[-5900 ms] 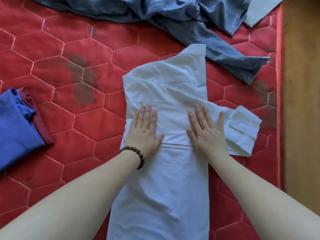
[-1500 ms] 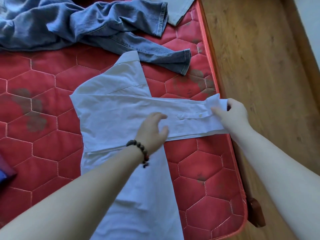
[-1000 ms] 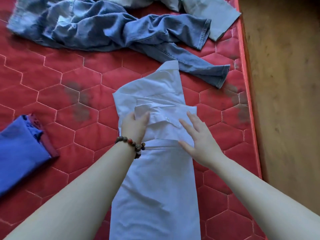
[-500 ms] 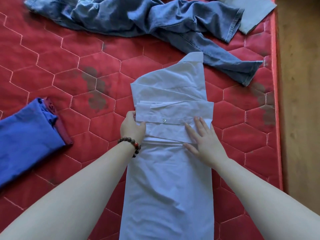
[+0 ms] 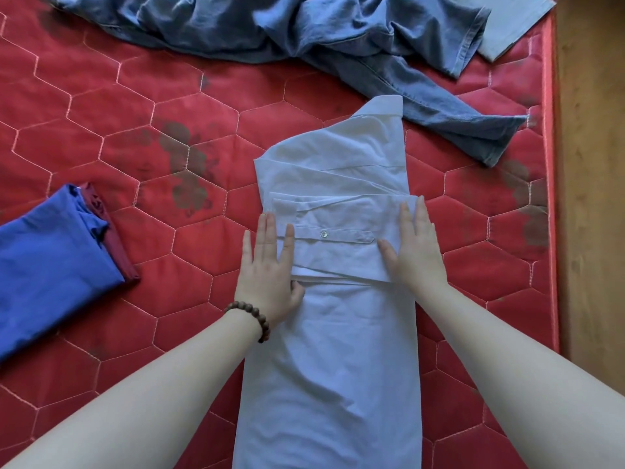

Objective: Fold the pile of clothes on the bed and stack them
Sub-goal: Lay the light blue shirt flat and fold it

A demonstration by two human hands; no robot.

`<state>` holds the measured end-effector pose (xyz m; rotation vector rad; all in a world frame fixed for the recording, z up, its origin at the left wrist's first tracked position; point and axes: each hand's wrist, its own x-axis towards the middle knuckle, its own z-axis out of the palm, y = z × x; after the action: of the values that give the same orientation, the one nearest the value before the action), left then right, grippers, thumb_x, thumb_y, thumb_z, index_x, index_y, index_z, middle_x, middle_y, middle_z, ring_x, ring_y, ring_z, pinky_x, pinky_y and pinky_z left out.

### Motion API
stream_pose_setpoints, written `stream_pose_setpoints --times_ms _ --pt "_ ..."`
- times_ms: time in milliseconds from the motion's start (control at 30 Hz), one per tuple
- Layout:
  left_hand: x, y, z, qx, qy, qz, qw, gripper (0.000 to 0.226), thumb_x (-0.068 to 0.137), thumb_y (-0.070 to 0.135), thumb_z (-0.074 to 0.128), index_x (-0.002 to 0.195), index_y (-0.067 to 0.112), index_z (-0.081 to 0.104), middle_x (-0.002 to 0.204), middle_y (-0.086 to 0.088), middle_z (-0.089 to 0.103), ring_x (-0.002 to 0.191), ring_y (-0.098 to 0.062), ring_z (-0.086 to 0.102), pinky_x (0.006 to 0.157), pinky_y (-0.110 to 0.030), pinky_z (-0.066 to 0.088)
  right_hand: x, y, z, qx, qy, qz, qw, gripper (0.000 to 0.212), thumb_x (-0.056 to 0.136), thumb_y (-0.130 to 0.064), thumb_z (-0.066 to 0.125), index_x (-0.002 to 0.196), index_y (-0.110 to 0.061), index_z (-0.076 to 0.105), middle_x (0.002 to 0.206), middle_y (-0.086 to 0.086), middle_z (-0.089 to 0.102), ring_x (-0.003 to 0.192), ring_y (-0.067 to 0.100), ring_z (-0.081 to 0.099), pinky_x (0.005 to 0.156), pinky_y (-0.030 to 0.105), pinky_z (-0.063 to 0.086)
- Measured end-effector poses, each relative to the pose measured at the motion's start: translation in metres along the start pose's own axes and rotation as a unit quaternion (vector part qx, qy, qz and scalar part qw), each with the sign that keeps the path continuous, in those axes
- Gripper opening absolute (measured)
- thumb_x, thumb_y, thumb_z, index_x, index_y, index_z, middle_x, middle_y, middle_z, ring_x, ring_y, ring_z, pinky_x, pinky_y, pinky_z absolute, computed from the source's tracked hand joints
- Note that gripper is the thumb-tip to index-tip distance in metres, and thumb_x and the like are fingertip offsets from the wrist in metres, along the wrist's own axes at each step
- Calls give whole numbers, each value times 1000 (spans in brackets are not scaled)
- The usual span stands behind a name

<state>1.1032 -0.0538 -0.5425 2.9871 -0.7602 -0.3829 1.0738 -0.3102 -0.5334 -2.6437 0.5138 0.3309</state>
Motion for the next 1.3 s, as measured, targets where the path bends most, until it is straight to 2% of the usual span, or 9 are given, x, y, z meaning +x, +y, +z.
stream_pose_setpoints --times_ms 100,233,433,633,767,867,1033,1133,1300 --pt "13 8 -2 73 32 1 997 83 74 25 71 146 6 34 156 -27 10 146 -41 6 114 -63 7 3 -1 6 -23 3 -3 1000 73 98 -38 47 154 -13 8 160 16 -12 149 28 -3 120 39 1" --pt "24 7 -11 107 38 11 993 60 84 2 38 143 11 42 160 -16 10 146 -43 2 111 -68 -6 4 -2 12 -30 27 -21 999 68 99 -35 48 154 -12 15 159 21 -8 149 33 1 120 43 5" --pt "13 -9 -7 22 116 29 993 58 83 10 29 134 8 54 137 -18 55 130 -45 45 102 -66 36 -4 -10 17 -24 45 -18 999 66 99 -43 37 154 -15 15 160 17 -10 149 32 -3 120 42 11" --pt "-10 -12 1 3 52 -91 994 91 74 9 55 151 21 9 157 -13 25 143 -35 26 113 -55 27 -2 -34 26 15 26 -63 998 66 100 -39 44 154 -18 13 161 8 -12 149 21 -8 121 31 4" --pt "-10 -12 3 31 1 -78 996 96 84 28 53 149 27 -19 162 -8 -5 148 -32 -7 118 -55 -3 2 -32 22 1 96 9 995 69 95 -42 53 152 -18 23 159 13 16 143 30 22 112 41 23" --pt "-8 -16 3 53 22 -48 997 95 80 33 55 149 26 -11 162 -7 0 147 -32 -10 116 -58 -8 10 -29 14 -44 125 41 990 61 90 -41 60 142 -16 41 132 12 48 119 32 42 93 43 32" --pt "-4 -19 11 57 91 12 994 91 72 0 59 151 18 17 159 -11 21 146 -32 8 116 -57 -6 43 -29 -9 -109 70 21 991 25 94 -33 55 102 -10 57 110 12 56 106 32 44 84 41 28" --pt "2 -14 14 56 102 35 993 76 77 -2 31 150 16 20 157 -14 26 145 -33 14 116 -57 0 68 -35 -27 -102 82 -20 991 15 95 -26 54 96 -11 54 97 12 59 98 33 48 82 42 29" --pt "9 -5 17 58 82 67 993 67 79 2 25 144 8 42 149 -26 35 137 -44 34 111 -57 22 86 -27 -35 -79 7 -7 997 27 92 -34 60 105 -11 54 107 11 60 103 36 51 83 43 33"
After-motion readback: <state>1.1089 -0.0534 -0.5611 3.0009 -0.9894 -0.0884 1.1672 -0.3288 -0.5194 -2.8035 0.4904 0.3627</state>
